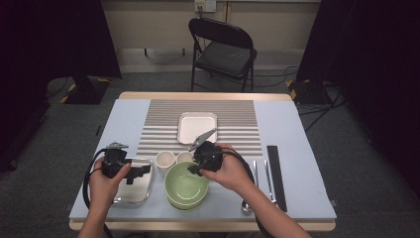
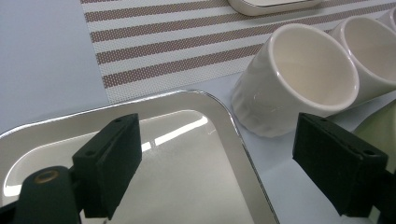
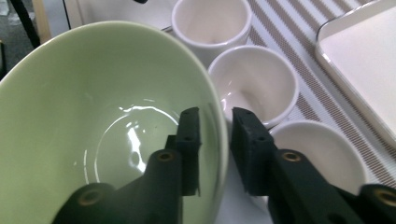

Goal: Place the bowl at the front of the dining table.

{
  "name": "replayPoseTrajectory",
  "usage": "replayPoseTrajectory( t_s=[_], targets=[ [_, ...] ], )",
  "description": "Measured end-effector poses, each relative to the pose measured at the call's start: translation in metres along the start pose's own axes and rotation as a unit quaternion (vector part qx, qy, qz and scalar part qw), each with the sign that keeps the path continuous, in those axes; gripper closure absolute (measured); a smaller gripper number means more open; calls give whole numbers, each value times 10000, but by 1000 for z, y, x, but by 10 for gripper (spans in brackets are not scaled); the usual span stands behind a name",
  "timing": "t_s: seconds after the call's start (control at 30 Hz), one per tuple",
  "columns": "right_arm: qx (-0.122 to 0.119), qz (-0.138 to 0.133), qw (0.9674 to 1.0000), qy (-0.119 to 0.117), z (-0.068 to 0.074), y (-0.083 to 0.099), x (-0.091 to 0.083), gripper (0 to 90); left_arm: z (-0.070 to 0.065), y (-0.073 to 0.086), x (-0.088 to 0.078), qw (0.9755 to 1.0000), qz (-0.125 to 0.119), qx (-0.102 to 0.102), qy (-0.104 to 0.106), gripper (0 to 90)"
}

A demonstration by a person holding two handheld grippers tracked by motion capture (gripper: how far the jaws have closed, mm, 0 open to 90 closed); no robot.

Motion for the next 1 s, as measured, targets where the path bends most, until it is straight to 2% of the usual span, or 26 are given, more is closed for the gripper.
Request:
replayPoseTrajectory(
  t_s=[0.37,0.67,0.83,1.0],
  targets=[
    [56,49,10000,9,2,-1,2,802,1,0,0,10000,-15,-32,2,155],
    [98,75,9999,-11,1,-1,1,799,1,1,1,10000,3,-46,-15,155],
    [66,190,9998,83,0,2,3,810,1,1,1,10000,10,-22,-26,155],
    [6,192,9998,102,0,3,3,820,0,1,1,10000,14,-35,9,155]
  ],
)
Point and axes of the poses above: each handheld gripper's, and its own axes: x roughly forward along the jaws, y roughly out of its underside, z roughly to its left, the point moved 6 cm from there along x, roughly forward along the jaws, and after that the axes turned 10 degrees about x, right-handed, at the moved point
